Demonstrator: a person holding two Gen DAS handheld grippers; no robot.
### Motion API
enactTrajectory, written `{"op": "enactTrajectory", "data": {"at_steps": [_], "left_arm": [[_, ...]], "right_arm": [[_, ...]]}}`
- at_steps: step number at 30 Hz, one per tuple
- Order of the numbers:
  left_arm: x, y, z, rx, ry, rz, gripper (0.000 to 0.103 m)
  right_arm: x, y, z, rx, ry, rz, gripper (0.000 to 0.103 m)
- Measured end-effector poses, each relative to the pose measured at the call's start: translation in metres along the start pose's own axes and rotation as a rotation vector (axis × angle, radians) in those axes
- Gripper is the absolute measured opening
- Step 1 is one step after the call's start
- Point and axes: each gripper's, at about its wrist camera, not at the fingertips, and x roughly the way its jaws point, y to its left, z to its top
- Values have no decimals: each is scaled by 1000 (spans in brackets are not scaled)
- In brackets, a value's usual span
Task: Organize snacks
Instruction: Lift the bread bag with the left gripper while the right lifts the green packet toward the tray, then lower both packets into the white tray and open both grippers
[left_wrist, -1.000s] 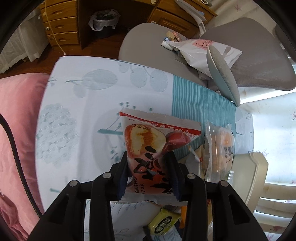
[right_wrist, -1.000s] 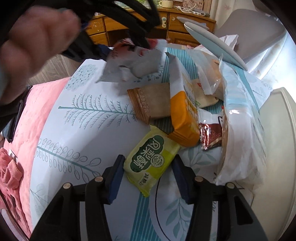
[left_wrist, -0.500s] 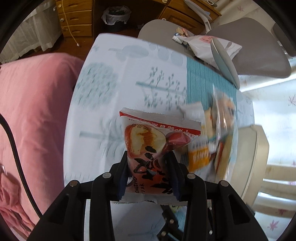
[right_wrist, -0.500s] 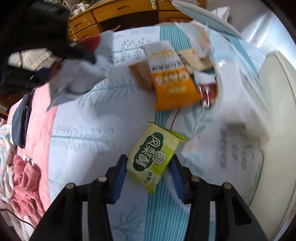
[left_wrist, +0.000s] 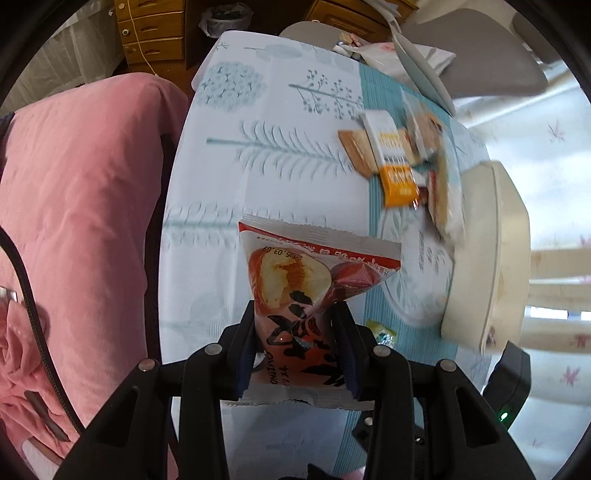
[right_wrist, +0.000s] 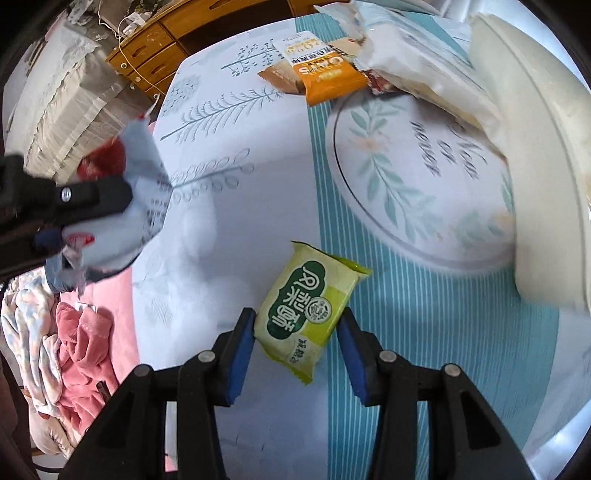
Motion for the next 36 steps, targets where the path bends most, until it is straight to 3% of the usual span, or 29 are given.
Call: {"op": "enactTrajectory", "data": {"at_steps": [8, 15, 29, 36], "left_arm": [[-26, -5, -47, 37, 11, -15, 38], [-43, -28, -77, 66, -2, -32, 38], [-66, -106, -99, 22, -163, 17, 38], [-66, -157, -113, 4, -260, -6, 38]], "right_arm": [[-41, 0, -40, 20, -60, -6, 45], [-73, -10, -51, 17, -134, 6, 45], [-147, -67, -45, -134, -323, 95, 45], [-177, -110, -44, -220, -400, 108, 45]]}}
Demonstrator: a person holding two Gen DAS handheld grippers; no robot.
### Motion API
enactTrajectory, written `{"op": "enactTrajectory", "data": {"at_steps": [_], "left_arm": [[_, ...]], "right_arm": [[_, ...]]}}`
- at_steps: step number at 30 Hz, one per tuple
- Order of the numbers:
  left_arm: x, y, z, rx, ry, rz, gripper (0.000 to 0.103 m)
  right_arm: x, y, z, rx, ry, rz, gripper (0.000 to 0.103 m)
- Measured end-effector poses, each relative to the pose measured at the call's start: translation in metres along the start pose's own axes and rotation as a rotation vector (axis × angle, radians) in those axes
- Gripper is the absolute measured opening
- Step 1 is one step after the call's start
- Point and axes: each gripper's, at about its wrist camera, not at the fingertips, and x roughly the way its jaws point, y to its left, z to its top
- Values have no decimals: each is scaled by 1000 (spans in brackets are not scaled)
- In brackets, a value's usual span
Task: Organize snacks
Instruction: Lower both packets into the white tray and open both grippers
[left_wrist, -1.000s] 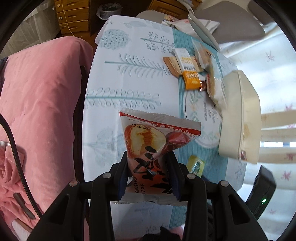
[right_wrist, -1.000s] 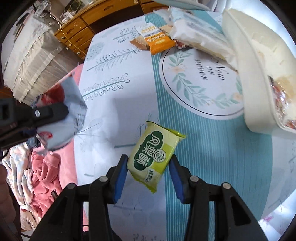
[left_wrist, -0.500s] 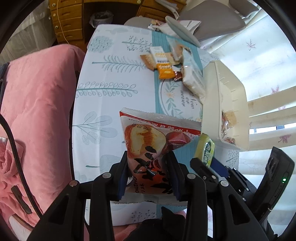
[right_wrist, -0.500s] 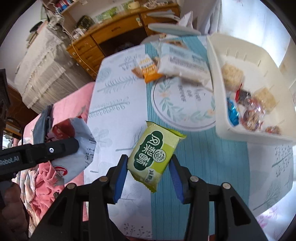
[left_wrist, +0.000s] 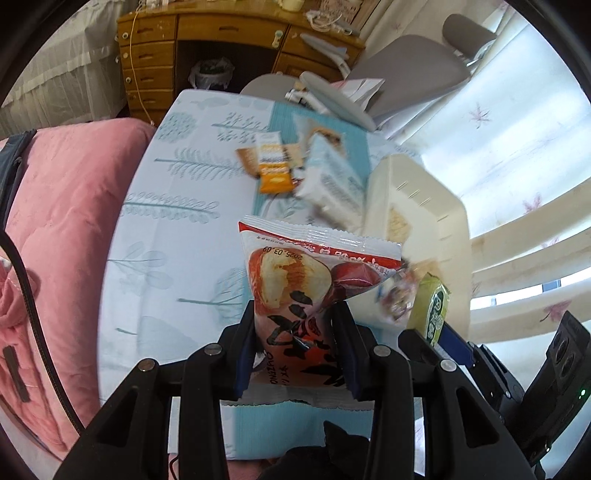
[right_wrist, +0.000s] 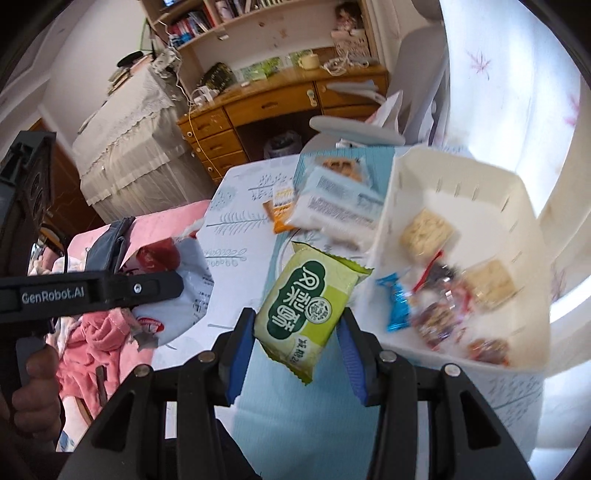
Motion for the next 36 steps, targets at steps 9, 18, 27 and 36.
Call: {"op": "enactTrajectory", "data": {"at_steps": [9, 18, 27, 36], "left_arm": [[10, -61, -8, -4, -102, -46, 38], [28, -115, 6, 11, -149, -104, 38], [54, -152, 25, 43, -166, -160, 38], [72, -171, 39, 15, -169, -157, 76]], "right_arm": [[-30, -55, 3, -84, -62, -34, 45], [-40, -113, 15, -78, -80, -99, 45], [-38, -154, 23, -56, -85, -154, 46], [-33, -171, 26, -64, -71, -178, 48]]}}
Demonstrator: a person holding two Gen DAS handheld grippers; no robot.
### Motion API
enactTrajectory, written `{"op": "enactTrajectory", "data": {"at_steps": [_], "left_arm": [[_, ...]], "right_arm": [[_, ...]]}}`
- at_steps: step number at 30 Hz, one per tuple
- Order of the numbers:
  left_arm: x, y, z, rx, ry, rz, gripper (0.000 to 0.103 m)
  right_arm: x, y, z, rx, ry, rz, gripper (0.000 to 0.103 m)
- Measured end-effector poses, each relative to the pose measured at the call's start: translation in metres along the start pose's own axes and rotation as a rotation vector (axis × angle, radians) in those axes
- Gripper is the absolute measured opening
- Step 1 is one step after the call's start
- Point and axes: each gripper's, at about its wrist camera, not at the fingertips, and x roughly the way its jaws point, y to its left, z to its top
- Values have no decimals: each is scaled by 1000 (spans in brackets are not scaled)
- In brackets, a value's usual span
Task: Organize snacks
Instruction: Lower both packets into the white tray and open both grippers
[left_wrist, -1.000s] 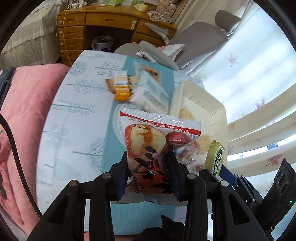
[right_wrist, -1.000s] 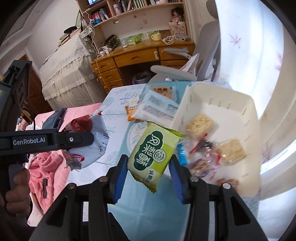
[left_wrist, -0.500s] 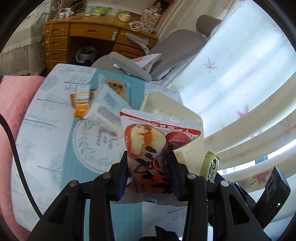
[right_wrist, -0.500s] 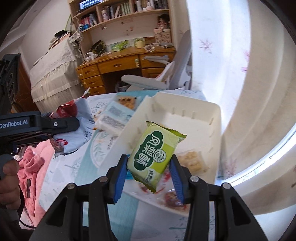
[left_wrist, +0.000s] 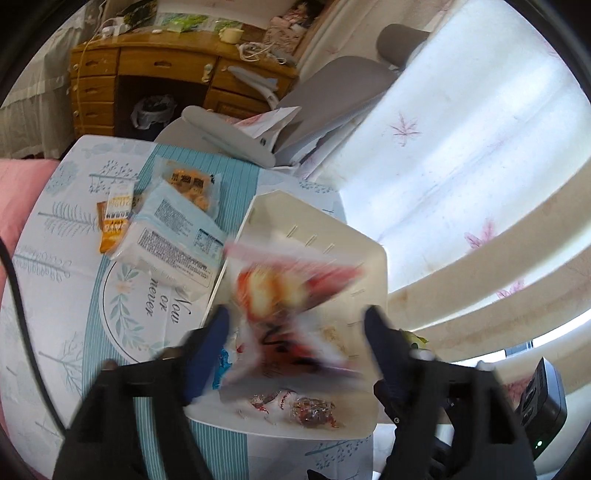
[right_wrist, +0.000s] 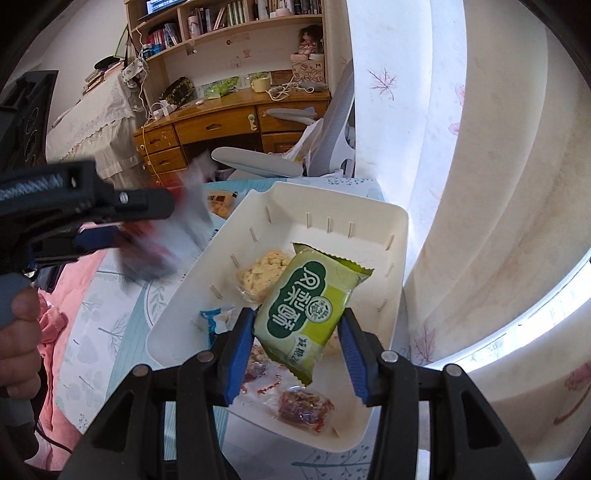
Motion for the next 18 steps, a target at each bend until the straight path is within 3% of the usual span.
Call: {"op": "enactTrajectory", "data": {"at_steps": [7, 18], "left_arm": [[-3, 9, -4, -31, -2, 32, 76], [-23, 53, -31, -98, 55, 160, 76]], "right_arm": [[3, -4, 0, 23, 13, 13, 66], [18, 15, -8, 93, 86, 75, 67]]}}
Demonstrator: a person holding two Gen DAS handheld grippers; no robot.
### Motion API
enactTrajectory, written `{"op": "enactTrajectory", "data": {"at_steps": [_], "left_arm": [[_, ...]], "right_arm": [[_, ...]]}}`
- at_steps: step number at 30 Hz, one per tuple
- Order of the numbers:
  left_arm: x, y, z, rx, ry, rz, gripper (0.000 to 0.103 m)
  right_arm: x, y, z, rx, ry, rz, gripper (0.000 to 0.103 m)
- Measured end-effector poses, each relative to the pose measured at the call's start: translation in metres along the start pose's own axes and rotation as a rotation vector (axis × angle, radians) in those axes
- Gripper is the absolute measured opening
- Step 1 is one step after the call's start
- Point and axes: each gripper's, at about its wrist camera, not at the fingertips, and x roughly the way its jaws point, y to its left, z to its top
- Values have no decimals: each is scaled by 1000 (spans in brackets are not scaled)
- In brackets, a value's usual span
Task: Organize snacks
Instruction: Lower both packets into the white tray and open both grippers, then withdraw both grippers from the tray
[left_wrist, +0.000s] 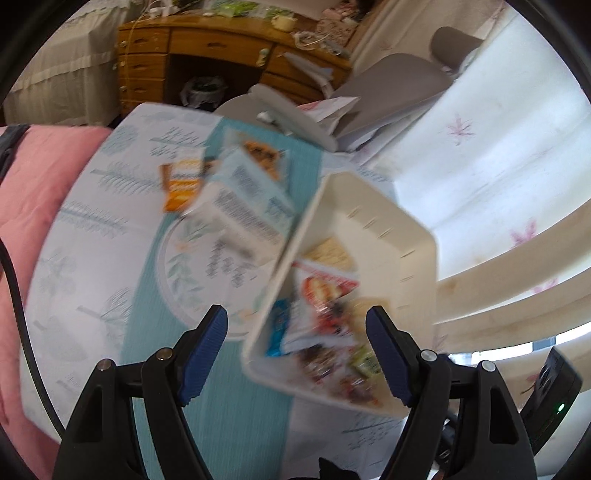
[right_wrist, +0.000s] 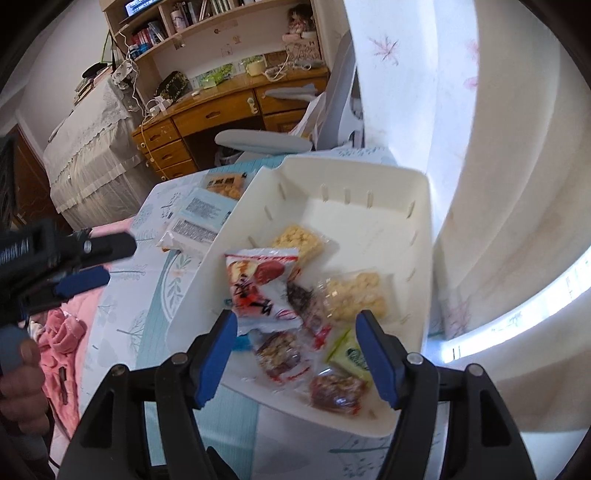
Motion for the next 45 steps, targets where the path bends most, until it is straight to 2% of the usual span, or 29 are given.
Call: {"op": "enactTrajectory", "data": {"at_steps": [10, 18, 26, 33, 39, 45], "left_arm": [[-24, 67, -23, -22, 50, 71, 76], [-50, 119, -15, -11, 58, 97, 76], [-68, 170, 12, 57, 67, 106, 76], [-59, 198, 40, 139, 103, 102, 76], [-36, 203, 71, 198, 119, 87, 76], [-10, 190, 110, 200, 115, 70, 81]], "right_arm": [[13, 57, -10, -18, 44, 60, 67], [22, 114, -13, -11, 55, 88, 67], [37, 166, -10, 51, 40, 84, 67], [58, 191, 2, 166, 41, 51, 67], [76, 200, 20, 184, 45, -33, 67], [101, 200, 35, 134, 89, -94, 67]]}}
